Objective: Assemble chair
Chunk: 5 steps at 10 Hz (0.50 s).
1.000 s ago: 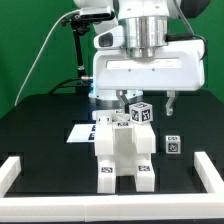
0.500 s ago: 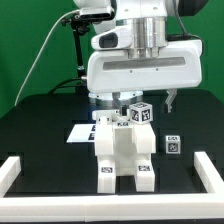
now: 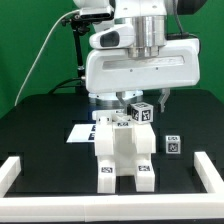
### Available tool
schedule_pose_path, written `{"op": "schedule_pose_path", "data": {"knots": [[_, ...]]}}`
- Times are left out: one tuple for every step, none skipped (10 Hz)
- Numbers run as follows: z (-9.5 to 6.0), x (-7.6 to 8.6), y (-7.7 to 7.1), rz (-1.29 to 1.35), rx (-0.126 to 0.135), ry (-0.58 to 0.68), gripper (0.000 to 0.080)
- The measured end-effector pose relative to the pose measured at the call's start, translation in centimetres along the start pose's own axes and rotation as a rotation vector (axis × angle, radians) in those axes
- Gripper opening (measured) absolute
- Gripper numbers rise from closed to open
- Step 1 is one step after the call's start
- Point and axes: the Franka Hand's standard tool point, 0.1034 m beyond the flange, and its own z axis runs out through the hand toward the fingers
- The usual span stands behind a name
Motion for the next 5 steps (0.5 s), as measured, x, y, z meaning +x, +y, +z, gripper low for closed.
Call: {"op": "schedule_pose_path", "data": {"knots": [[0.01, 0.0, -0.01, 0.087, 0.001, 0.0, 0.0282], [0.01, 0.0, -0.02, 0.16, 0.001, 0.0, 0.0282], [0.02, 0.0, -0.04, 0.229, 0.001, 0.0, 0.0282], [0.03, -0.01, -0.06, 0.304, 0.002, 0.0, 0.0282], [0.01, 0.04, -0.04, 0.382, 0.002, 0.002, 0.0282]]}}
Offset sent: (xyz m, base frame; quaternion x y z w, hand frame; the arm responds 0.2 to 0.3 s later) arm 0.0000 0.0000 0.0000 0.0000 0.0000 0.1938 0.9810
